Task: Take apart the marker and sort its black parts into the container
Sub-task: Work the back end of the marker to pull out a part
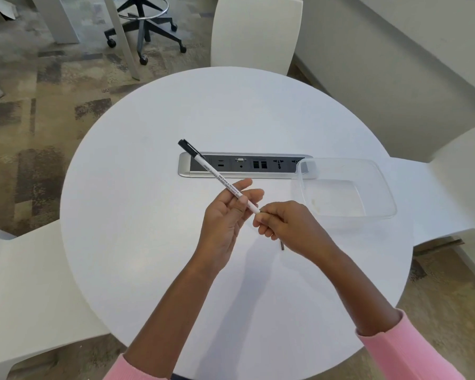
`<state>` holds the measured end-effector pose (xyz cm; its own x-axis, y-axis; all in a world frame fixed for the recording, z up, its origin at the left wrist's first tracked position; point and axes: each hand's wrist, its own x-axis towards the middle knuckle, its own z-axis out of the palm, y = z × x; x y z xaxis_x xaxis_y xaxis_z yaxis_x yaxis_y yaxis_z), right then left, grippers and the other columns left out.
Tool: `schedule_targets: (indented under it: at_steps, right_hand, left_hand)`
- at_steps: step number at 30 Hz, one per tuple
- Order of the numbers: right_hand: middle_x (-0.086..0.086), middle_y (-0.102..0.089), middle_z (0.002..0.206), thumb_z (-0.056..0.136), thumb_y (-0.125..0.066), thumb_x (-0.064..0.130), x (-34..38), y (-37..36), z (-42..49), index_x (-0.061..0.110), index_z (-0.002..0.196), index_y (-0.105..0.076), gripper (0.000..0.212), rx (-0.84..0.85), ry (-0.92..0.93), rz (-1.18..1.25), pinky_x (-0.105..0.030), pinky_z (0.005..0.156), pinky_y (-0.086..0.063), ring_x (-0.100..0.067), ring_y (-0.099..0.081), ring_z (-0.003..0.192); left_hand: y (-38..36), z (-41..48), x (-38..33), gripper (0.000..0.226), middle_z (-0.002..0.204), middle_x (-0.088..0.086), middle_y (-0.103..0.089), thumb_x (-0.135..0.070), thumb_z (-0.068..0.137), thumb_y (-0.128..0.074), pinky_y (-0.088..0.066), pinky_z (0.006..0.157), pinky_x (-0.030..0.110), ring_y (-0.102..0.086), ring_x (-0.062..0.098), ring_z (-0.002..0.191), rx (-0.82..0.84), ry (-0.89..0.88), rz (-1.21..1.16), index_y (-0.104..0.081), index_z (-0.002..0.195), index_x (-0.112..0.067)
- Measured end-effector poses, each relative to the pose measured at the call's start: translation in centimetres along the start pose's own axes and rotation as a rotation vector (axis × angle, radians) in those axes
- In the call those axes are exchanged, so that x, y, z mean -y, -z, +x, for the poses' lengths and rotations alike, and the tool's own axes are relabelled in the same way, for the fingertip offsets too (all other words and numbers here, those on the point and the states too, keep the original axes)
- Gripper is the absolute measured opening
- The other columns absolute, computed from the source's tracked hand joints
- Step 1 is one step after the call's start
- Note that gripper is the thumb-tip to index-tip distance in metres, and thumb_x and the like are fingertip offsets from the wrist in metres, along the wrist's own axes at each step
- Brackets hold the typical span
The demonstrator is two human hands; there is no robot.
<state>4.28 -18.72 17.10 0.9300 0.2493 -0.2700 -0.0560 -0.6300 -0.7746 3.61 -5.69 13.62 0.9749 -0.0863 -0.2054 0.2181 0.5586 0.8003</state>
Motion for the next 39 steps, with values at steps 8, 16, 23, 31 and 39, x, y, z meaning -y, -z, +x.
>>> schedule_targets:
  at_steps: [8,16,23,31,39]
  right_hand:
    - [0.006,-0.061,0.061,0.088,-0.053,0.012,0.0,0.8,0.0,0.017,0.073,-0.065,0.020,0.017,-0.027,0.027,-0.017,0.060,-0.047,-0.007,-0.056,0.057]
    - [0.009,-0.047,0.044,0.094,-0.038,0.039,0.0,-1.1,-0.7,0.018,0.059,-0.048,0.042,-0.002,-0.215,0.571,-0.014,0.043,-0.036,-0.005,-0.039,0.040]
    - [0.013,-0.022,0.037,0.091,-0.046,0.040,0.4,-2.0,-0.5,0.021,0.047,-0.030,0.051,-0.155,-0.383,0.798,-0.016,0.035,-0.013,-0.007,-0.014,0.035]
    - [0.012,-0.025,0.032,0.092,-0.045,0.027,0.9,-2.7,-0.3,0.020,0.048,-0.030,0.047,-0.252,-0.366,0.894,-0.015,0.030,-0.017,-0.005,-0.017,0.031]
    - [0.012,-0.027,0.043,0.096,-0.039,0.029,0.7,-4.3,-0.5,0.022,0.049,-0.030,0.048,-0.540,-0.055,0.675,-0.022,0.043,-0.023,-0.007,-0.023,0.042]
  left_hand:
    - [0.7,-0.2,0.4,0.017,0.071,-0.003,-0.074,-0.003,0.088,-0.047,-0.056,0.070,0.019,-0.070,0.010,0.077,-0.086,-0.006,-0.159,-0.063,0.091,-0.010]
    - [0.8,-0.5,0.2,0.011,0.070,-0.001,-0.074,-0.011,0.069,-0.059,-0.056,0.068,0.019,-0.071,0.011,0.075,-0.098,-0.082,-0.203,-0.064,0.079,-0.009]
    - [0.1,-1.1,0.7,0.014,0.072,-0.002,-0.073,-0.012,0.069,-0.061,-0.055,0.070,0.019,-0.070,0.011,0.076,-0.101,-0.127,-0.132,-0.073,0.068,-0.019]
    - [-1.0,-2.0,0.8,0.011,0.070,-0.002,-0.073,-0.010,0.071,-0.063,-0.055,0.070,0.018,-0.069,0.010,0.075,-0.184,-0.175,-0.125,-0.071,0.068,-0.017]
    - [-2.7,-2.2,0.0,0.013,0.064,-0.003,-0.072,-0.002,0.086,-0.054,-0.057,0.064,0.017,-0.070,0.007,0.068,-0.300,-0.028,-0.300,-0.062,0.077,-0.007]
